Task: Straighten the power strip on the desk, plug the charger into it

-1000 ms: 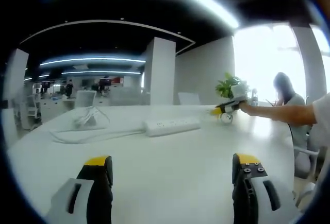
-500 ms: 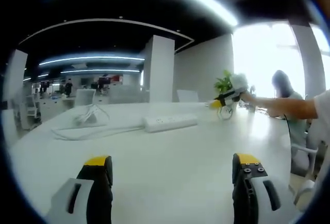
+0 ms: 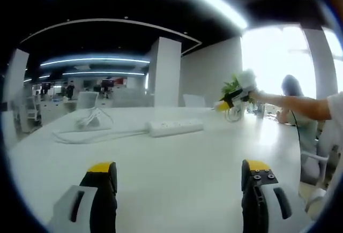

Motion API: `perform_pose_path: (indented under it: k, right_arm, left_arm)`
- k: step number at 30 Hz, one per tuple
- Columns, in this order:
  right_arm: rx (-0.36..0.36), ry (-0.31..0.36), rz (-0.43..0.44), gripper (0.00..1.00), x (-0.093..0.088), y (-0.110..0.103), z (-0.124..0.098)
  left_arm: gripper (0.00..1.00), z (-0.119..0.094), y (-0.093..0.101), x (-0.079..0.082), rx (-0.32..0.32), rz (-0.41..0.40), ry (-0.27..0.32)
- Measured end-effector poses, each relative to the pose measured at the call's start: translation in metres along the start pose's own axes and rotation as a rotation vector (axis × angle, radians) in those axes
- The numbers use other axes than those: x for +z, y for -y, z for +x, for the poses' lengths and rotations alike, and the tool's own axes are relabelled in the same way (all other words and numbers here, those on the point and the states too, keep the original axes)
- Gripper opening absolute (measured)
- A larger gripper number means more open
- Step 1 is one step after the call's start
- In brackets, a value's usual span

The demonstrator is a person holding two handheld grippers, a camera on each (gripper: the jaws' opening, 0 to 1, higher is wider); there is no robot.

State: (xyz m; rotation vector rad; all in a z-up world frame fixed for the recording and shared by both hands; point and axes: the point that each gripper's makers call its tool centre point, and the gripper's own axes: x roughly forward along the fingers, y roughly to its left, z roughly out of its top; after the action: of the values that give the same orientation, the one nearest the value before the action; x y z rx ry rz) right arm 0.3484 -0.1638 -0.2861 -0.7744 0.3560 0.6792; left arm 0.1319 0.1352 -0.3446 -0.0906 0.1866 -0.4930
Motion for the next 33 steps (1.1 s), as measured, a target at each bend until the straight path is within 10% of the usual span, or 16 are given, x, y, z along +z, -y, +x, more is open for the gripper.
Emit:
perform_pose_path:
  k: [33]
  right_arm:
    - [0.066,-0.225,-0.335,0.24,0.027,-0.03,0.014]
  left_arm:
    - [0.99,-0.002,0.0,0.0,-0.008,-0.007,0.01]
